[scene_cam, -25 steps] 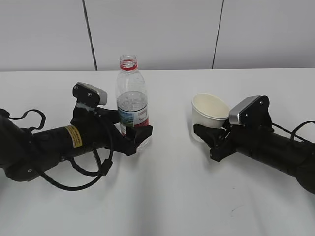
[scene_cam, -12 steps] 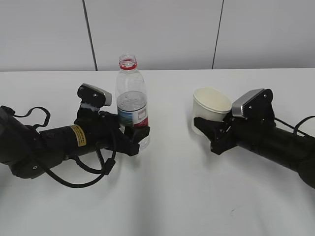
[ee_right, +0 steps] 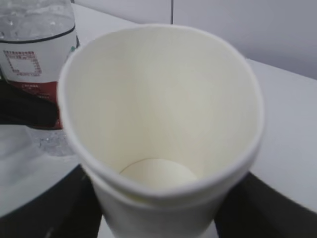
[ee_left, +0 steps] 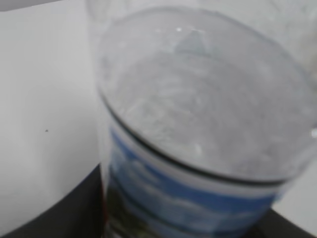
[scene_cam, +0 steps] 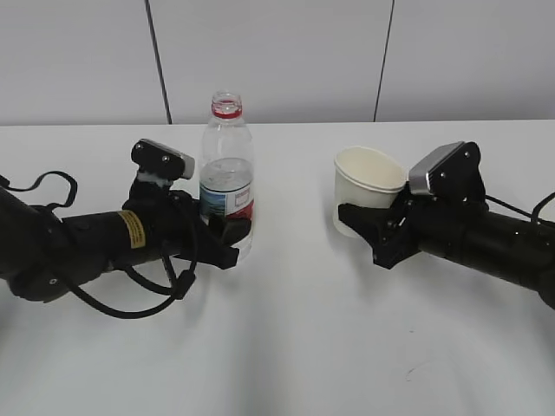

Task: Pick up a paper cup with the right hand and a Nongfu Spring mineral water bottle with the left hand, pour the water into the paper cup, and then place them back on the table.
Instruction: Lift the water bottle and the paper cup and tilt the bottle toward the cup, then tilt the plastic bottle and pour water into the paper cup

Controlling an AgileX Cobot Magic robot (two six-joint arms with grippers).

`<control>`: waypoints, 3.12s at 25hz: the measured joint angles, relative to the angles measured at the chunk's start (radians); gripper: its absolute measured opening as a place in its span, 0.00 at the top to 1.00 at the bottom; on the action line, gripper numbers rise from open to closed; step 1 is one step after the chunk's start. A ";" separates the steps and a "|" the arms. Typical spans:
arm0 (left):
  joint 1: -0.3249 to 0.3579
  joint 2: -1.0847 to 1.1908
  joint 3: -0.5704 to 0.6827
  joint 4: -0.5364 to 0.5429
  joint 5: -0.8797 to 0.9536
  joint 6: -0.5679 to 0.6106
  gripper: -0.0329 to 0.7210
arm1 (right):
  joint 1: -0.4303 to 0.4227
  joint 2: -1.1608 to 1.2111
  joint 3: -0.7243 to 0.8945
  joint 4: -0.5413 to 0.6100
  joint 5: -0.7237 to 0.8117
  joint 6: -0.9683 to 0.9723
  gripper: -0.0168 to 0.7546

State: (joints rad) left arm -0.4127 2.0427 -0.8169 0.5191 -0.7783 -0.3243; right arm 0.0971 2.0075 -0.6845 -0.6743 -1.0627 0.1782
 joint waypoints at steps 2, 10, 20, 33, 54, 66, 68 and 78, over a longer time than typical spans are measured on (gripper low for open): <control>0.000 -0.033 0.000 -0.001 0.065 0.000 0.48 | 0.000 -0.018 0.000 -0.026 0.046 0.021 0.41; 0.000 -0.156 0.000 0.069 0.187 0.000 0.48 | 0.000 -0.045 0.000 -0.098 0.123 0.124 0.41; 0.000 -0.181 -0.164 0.194 0.532 0.001 0.48 | 0.000 -0.045 -0.107 -0.317 0.228 0.319 0.41; 0.000 -0.182 -0.332 0.377 0.702 0.005 0.48 | 0.000 -0.045 -0.244 -0.420 0.285 0.421 0.41; -0.040 -0.182 -0.387 0.719 0.903 0.008 0.48 | 0.021 0.028 -0.345 -0.550 0.235 0.510 0.41; -0.041 -0.182 -0.387 0.852 0.992 0.011 0.48 | 0.048 0.076 -0.407 -0.657 0.238 0.606 0.41; -0.041 -0.182 -0.387 0.883 1.009 0.011 0.48 | 0.048 0.076 -0.407 -0.659 0.238 0.606 0.41; -0.043 -0.182 -0.387 0.976 1.017 0.011 0.48 | 0.048 0.086 -0.408 -0.688 0.240 0.614 0.41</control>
State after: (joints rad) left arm -0.4561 1.8612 -1.2038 1.4947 0.2389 -0.3131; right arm 0.1448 2.0939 -1.0926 -1.3620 -0.8226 0.7924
